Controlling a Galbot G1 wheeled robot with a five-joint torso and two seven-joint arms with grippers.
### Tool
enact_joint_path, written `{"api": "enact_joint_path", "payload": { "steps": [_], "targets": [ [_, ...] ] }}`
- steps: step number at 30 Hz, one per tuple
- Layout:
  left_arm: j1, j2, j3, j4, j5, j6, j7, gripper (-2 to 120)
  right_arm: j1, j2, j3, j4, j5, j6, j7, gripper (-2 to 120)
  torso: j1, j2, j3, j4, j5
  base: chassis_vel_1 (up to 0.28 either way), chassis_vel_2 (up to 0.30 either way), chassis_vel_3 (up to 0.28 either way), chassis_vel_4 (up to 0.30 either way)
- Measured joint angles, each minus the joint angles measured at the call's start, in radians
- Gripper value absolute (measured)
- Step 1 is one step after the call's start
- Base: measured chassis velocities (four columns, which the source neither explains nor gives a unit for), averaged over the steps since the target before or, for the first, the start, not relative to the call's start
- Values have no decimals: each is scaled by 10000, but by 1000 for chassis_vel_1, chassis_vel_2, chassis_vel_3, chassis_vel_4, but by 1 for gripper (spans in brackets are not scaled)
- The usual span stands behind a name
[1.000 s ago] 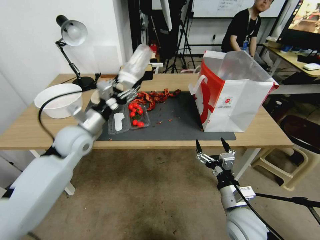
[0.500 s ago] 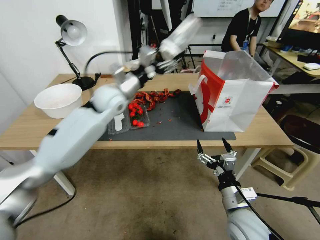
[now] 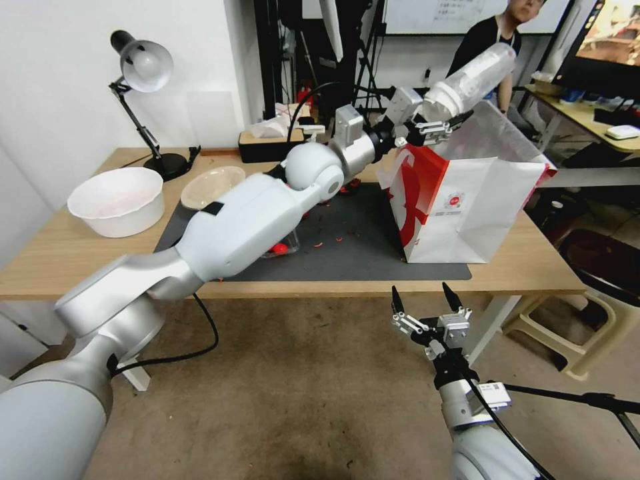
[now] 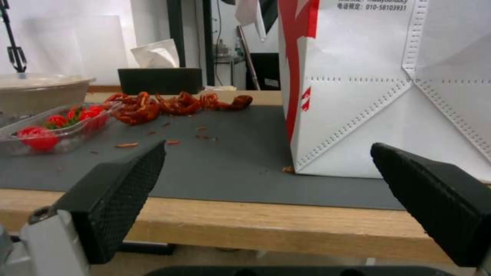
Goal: Pick up the trash from the table and place it into the takeout bag.
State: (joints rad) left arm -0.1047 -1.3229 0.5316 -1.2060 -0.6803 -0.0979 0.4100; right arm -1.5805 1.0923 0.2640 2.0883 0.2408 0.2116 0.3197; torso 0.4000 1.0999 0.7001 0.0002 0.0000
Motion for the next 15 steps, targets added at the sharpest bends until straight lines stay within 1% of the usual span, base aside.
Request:
{"api": "enact_joint_path", "payload": {
  "steps": [1,3,4,6,7,9,10,13,14,15],
  "targets": [
    [0,0,0,0,0,0,0,71,0,0,0,0,0,0,0,100,0,0,0,0,0,0,0,0,0],
    [-269,-9,48,349,706,-161,372,71,19,-35,26,-19,32,9,-5,100,0,1,-1,1,0,0,0,0,0],
    [-269,-9,48,349,706,-161,372,71,19,-35,26,-19,32,9,-5,100,0,1,-1,1,0,0,0,0,0],
    [-461,-65,46,564,1490,-327,614,71,35,-36,28,-22,48,14,-7,100,0,0,0,0,0,0,0,0,0],
    [-516,-88,36,607,1701,-369,690,71,38,-33,28,-22,53,15,-8,100,0,0,0,-1,-1,0,0,0,0],
    [-529,-93,32,617,1749,-377,711,71,39,-32,28,-22,55,15,-8,100,0,0,0,-1,0,0,0,0,0],
    [-631,-136,8,687,2053,-419,902,71,44,-25,27,-26,58,20,-12,100,0,0,-1,-1,0,0,0,0,0],
    [-828,-186,37,763,2335,-458,1391,71,54,-16,25,-35,73,29,-22,100,0,0,-1,-1,0,0,0,0,0],
    [-828,-186,37,763,2335,-458,1391,71,54,-16,25,-35,73,29,-22,100,0,0,-1,-1,0,0,0,0,0],
    [-846,-189,42,760,2393,-458,1492,74,59,-17,25,-36,79,30,-22,100,0,1,-1,-2,0,0,0,0,0]
  ]
}}
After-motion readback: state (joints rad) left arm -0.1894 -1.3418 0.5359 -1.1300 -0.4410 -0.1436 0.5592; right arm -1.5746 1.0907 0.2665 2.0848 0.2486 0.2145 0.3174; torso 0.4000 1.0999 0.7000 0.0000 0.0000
